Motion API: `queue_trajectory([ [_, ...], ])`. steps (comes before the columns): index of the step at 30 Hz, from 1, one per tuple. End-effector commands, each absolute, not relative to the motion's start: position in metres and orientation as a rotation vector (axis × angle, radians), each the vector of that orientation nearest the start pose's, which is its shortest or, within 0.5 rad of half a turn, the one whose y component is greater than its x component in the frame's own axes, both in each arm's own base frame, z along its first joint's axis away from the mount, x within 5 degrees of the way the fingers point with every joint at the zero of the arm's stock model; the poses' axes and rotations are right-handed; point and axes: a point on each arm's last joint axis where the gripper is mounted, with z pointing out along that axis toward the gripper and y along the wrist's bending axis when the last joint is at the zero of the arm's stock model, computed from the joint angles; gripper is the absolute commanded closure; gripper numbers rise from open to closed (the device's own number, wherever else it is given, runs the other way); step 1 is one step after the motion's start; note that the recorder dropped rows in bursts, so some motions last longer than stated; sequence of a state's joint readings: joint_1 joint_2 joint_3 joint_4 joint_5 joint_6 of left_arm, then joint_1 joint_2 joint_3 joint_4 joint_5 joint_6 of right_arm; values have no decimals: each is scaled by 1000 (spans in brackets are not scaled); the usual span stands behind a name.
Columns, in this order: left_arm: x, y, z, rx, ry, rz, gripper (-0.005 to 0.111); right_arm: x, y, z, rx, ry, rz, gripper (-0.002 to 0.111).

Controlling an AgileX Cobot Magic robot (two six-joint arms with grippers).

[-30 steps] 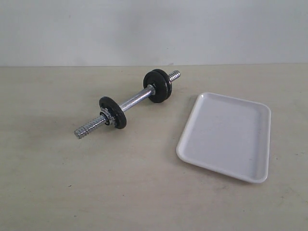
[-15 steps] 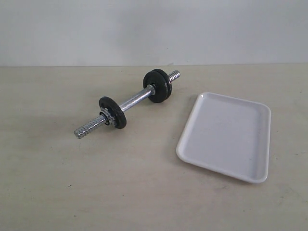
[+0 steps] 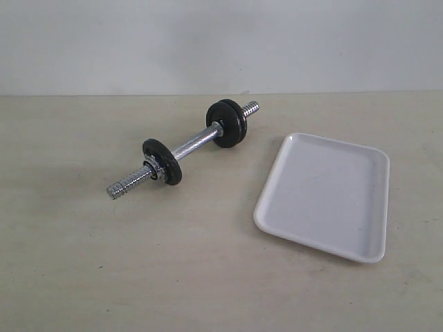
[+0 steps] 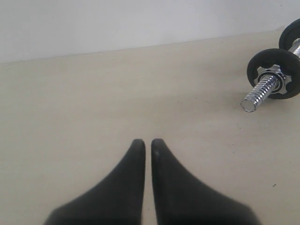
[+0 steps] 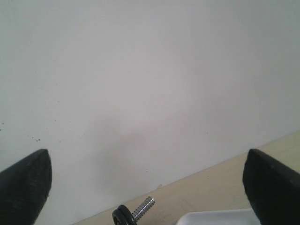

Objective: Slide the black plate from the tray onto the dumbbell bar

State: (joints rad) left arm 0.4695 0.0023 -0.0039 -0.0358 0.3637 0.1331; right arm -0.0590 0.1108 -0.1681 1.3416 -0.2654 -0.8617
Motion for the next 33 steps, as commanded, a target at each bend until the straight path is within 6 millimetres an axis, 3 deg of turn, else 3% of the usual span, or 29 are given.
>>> queue_trajectory([
  [1,48,23,181,-339,1833,385,103,53,-29,268,570,1245,130,5],
  [8,48,23,181,-339,1833,385,103,57,-16,265,466,1324,233,5],
  [14,48,23,181,-339,1833,385,103,58,7,261,141,1453,255,5],
  [20,48,23,181,-339,1833,385,103,53,25,273,-160,1484,134,5],
  [25,48,23,181,-339,1833,385,103,44,24,270,-149,1422,40,5],
  [33,48,23,181,-339,1833,385,103,52,7,239,64,1461,9,5],
])
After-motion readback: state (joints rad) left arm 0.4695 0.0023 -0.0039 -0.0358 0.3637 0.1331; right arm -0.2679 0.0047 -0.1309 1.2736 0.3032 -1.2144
